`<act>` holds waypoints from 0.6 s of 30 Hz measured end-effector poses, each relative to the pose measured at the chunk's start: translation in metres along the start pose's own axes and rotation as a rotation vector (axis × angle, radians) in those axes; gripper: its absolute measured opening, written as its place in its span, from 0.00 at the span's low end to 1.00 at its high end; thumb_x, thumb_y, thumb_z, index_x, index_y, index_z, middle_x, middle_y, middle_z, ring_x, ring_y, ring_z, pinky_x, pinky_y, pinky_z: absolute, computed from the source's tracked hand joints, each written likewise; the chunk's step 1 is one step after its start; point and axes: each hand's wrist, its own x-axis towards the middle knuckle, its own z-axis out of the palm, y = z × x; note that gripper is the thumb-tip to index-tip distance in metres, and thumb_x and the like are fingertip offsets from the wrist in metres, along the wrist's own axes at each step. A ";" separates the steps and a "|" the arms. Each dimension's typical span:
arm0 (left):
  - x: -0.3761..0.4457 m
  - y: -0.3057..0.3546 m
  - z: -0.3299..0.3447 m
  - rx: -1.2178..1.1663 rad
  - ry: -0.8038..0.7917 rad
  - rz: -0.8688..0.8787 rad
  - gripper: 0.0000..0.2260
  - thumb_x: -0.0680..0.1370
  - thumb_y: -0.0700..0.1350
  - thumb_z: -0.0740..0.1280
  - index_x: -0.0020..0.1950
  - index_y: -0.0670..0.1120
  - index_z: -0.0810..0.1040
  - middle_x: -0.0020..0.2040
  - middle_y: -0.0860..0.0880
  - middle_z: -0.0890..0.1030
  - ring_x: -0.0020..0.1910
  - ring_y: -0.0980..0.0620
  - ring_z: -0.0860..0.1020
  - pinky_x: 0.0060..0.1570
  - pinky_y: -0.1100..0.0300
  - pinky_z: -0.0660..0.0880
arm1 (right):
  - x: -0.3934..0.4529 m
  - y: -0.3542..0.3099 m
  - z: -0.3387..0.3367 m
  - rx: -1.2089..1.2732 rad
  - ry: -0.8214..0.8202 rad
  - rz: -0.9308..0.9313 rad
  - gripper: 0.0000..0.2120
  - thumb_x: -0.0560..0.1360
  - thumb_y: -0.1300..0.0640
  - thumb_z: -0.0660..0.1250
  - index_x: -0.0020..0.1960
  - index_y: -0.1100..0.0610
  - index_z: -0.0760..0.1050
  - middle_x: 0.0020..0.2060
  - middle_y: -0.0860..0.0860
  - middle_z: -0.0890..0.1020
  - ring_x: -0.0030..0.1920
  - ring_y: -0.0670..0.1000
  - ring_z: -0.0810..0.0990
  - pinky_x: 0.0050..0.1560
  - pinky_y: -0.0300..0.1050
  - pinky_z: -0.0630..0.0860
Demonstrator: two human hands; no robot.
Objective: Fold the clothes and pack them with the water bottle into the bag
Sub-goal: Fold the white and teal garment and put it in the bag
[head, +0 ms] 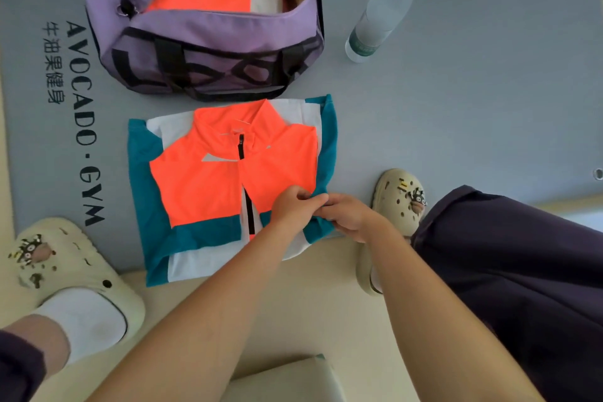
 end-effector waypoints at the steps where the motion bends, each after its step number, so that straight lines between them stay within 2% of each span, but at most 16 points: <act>1: 0.005 -0.002 -0.002 -0.019 0.012 0.002 0.10 0.73 0.53 0.73 0.39 0.51 0.74 0.37 0.56 0.78 0.38 0.55 0.77 0.37 0.62 0.70 | 0.002 -0.003 -0.002 -0.030 -0.014 0.016 0.12 0.78 0.64 0.66 0.61 0.62 0.78 0.60 0.60 0.81 0.63 0.57 0.78 0.66 0.52 0.73; 4: 0.014 -0.007 -0.014 -0.061 -0.003 -0.001 0.08 0.75 0.48 0.72 0.37 0.51 0.76 0.36 0.55 0.79 0.39 0.52 0.77 0.37 0.62 0.71 | 0.003 -0.019 -0.016 -0.129 -0.077 0.095 0.13 0.75 0.52 0.71 0.55 0.59 0.80 0.54 0.56 0.85 0.56 0.54 0.82 0.60 0.49 0.78; 5: 0.016 -0.009 -0.016 -0.068 -0.015 -0.001 0.08 0.75 0.48 0.72 0.37 0.51 0.77 0.35 0.54 0.79 0.38 0.53 0.77 0.37 0.61 0.71 | 0.006 -0.028 -0.020 -0.148 -0.015 0.089 0.16 0.74 0.47 0.72 0.54 0.58 0.80 0.51 0.55 0.85 0.53 0.54 0.84 0.56 0.48 0.79; 8: 0.021 -0.016 -0.022 -0.079 -0.042 0.019 0.09 0.77 0.47 0.71 0.37 0.51 0.77 0.33 0.55 0.78 0.34 0.55 0.75 0.36 0.61 0.70 | 0.027 -0.056 -0.024 -0.144 0.416 -0.044 0.18 0.72 0.41 0.72 0.49 0.56 0.78 0.46 0.57 0.86 0.41 0.51 0.84 0.48 0.50 0.82; 10: 0.019 -0.019 -0.025 -0.107 -0.051 0.044 0.10 0.77 0.46 0.71 0.36 0.51 0.77 0.33 0.56 0.78 0.33 0.58 0.74 0.35 0.66 0.70 | 0.045 -0.076 -0.018 -0.178 0.565 -0.092 0.18 0.70 0.40 0.74 0.45 0.54 0.74 0.41 0.52 0.83 0.39 0.49 0.82 0.44 0.48 0.82; 12: 0.016 -0.021 -0.029 -0.135 -0.042 0.083 0.10 0.76 0.45 0.72 0.36 0.51 0.77 0.33 0.56 0.77 0.33 0.60 0.73 0.33 0.72 0.68 | 0.060 -0.090 -0.010 -0.254 0.589 -0.079 0.18 0.69 0.42 0.75 0.42 0.54 0.72 0.39 0.49 0.80 0.38 0.48 0.81 0.39 0.45 0.80; 16: 0.004 -0.027 -0.048 -0.095 -0.005 0.164 0.10 0.75 0.43 0.73 0.35 0.51 0.77 0.34 0.57 0.77 0.33 0.63 0.73 0.35 0.72 0.68 | 0.072 -0.102 0.005 -0.187 0.601 -0.072 0.11 0.71 0.55 0.74 0.47 0.58 0.75 0.45 0.54 0.82 0.46 0.55 0.82 0.49 0.51 0.81; 18: -0.001 -0.034 -0.065 -0.166 -0.037 0.136 0.10 0.76 0.43 0.72 0.35 0.51 0.77 0.32 0.58 0.77 0.32 0.65 0.72 0.35 0.73 0.68 | 0.072 -0.108 0.017 -0.119 0.572 -0.106 0.14 0.71 0.55 0.75 0.52 0.59 0.74 0.48 0.55 0.81 0.47 0.54 0.82 0.49 0.50 0.81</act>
